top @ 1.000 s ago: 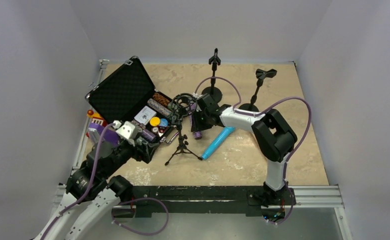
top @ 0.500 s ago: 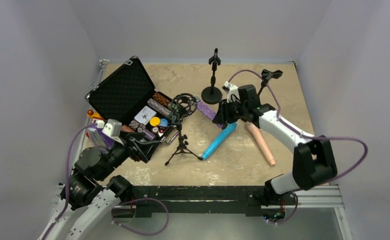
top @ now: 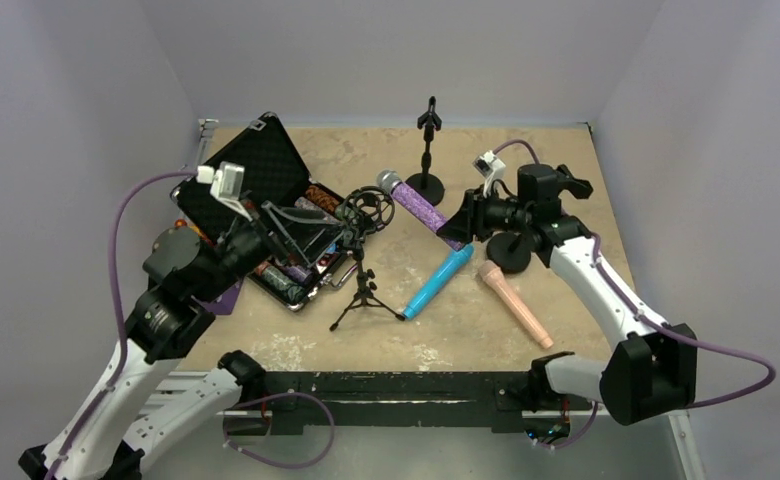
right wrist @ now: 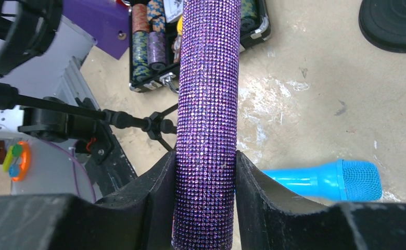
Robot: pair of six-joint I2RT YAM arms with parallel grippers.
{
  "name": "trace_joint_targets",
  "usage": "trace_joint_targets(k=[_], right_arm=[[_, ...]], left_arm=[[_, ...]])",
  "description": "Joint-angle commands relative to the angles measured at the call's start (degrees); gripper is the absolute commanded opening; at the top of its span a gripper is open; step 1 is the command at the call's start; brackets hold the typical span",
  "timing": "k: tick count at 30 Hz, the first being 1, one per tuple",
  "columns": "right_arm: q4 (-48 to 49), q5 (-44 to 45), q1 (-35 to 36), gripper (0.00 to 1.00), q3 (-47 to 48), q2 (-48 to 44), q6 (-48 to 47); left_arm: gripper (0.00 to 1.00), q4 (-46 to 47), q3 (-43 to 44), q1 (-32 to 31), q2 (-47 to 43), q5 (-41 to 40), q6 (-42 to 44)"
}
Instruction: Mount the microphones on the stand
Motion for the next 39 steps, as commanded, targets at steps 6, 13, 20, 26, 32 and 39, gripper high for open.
trace_joint_targets(k=[6, 13, 20, 26, 32, 39], right_arm=[[2.88, -3.84, -0.37, 0.0, 5.74, 4.06, -0.7], [1.42, -1.5, -0.28, 0.0, 8.28, 7.22, -1.91], [0.45, 4.84, 1.35, 0.0, 16.3, 13.09, 1.54], [0.93, 11.41, 2.5, 0.0, 19.57, 14.45, 3.17], [0.37, 12.05, 1.93, 0.0, 26.11, 13.79, 2.98], [0.02, 8.15, 1.61, 0.0, 28.85, 18.09, 7.36]], left_arm=[[0.99, 6.66, 3.61, 0.09, 6.81, 4.47, -3.49], [0.99, 4.69, 2.09, 0.09, 5.0, 3.36, -2.4], [1.0, 2.53, 3.55, 0.15, 4.38, 2.81, -0.96], [0.99, 0.71, 2.71, 0.12, 2.71, 1.54, -0.17], [0.99, -0.21, 1.52, 0.14, 1.5, 0.98, 0.24], [0.99, 0.09, 0.4, 0.09, 0.27, 0.63, 0.07]])
